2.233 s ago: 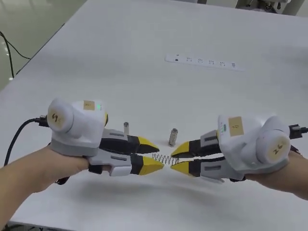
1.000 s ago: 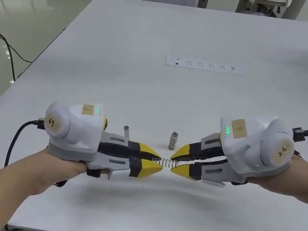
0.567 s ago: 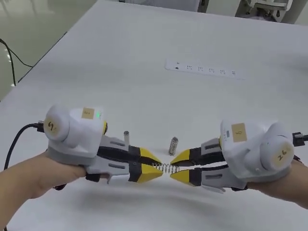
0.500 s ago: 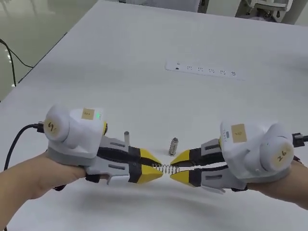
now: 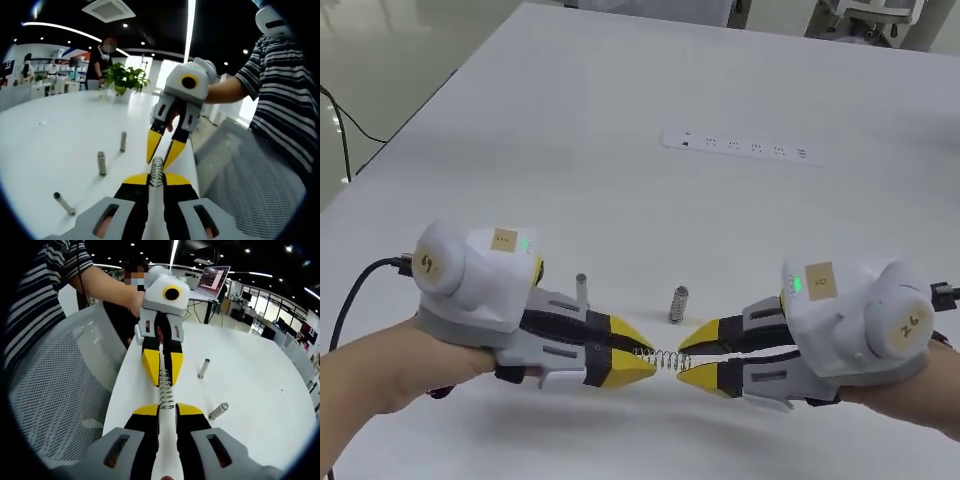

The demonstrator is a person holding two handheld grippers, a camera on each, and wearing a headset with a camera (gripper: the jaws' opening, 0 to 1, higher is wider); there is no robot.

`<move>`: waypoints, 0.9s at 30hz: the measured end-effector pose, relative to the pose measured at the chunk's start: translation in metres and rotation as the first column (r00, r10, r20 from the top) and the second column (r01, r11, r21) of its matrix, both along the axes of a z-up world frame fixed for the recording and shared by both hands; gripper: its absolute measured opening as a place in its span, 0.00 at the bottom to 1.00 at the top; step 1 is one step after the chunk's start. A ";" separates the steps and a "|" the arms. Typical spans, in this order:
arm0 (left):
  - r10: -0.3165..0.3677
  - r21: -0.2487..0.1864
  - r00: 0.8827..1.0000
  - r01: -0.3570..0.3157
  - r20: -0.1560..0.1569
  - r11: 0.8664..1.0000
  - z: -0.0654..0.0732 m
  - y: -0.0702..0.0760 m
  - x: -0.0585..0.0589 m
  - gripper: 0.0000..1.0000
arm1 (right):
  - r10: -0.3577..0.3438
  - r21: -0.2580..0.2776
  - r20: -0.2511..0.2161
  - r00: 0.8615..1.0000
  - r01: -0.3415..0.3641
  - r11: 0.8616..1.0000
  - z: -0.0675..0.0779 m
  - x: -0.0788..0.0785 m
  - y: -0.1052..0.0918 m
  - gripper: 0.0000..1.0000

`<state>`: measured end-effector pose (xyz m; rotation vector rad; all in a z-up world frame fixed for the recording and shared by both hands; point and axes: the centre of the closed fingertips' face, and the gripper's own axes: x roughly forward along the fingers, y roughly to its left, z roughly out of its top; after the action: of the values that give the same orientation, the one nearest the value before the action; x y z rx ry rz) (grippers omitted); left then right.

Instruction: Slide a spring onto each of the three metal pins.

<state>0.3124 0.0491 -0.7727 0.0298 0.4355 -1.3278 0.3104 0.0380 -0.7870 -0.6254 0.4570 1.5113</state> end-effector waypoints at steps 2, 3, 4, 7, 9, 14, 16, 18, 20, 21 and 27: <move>-0.008 -0.001 1.000 0.008 -0.005 1.000 0.000 0.000 -0.002 0.02 | -0.002 0.000 -0.005 1.000 0.002 1.000 -0.001 -0.001 0.000 0.09; -0.010 -0.001 1.000 0.010 -0.004 1.000 0.000 -0.001 -0.002 0.02 | -0.002 0.000 -0.007 1.000 0.002 1.000 -0.001 -0.002 0.000 0.09; -0.012 0.000 1.000 0.012 -0.005 1.000 0.000 -0.001 -0.002 0.02 | -0.002 -0.001 -0.007 1.000 0.002 1.000 -0.001 -0.002 0.000 0.08; -0.021 -0.001 1.000 0.021 -0.006 1.000 0.000 -0.002 -0.003 0.02 | -0.010 0.002 -0.018 1.000 0.010 1.000 -0.002 -0.003 0.000 0.08; -0.028 0.005 1.000 0.028 -0.008 1.000 -0.001 -0.001 -0.004 0.02 | -0.016 0.004 -0.022 1.000 0.016 1.000 -0.003 -0.004 0.000 0.08; -0.031 0.016 1.000 0.031 -0.003 0.999 -0.002 -0.004 -0.002 0.02 | -0.036 0.018 -0.004 0.999 0.036 0.999 -0.002 -0.002 -0.002 0.07; -0.033 0.030 0.999 0.032 0.005 0.999 -0.004 -0.005 -0.001 0.02 | -0.039 0.018 0.009 0.999 0.039 0.999 -0.003 -0.001 -0.003 0.07; -0.036 0.045 0.999 0.036 0.010 0.998 -0.006 -0.005 -0.001 0.02 | -0.039 0.017 0.011 0.999 0.039 0.999 -0.003 -0.001 -0.003 0.07; -0.039 0.053 0.999 0.039 0.012 0.998 -0.008 -0.005 -0.002 0.02 | -0.035 0.014 0.022 0.999 0.035 0.999 -0.002 -0.002 -0.004 0.07; -0.039 0.054 0.999 0.038 0.015 0.998 -0.008 -0.005 -0.001 0.02 | -0.033 0.014 0.028 0.999 0.033 0.999 0.000 -0.002 -0.004 0.07; -0.032 0.055 0.999 0.030 0.033 0.998 -0.006 -0.006 0.000 0.02 | -0.026 0.026 0.051 0.998 0.025 0.999 0.011 0.000 -0.004 0.07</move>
<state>0.3128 0.0436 -0.7788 0.1050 0.4438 -1.3439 0.3108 0.0343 -0.7765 -0.6347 0.4045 1.4713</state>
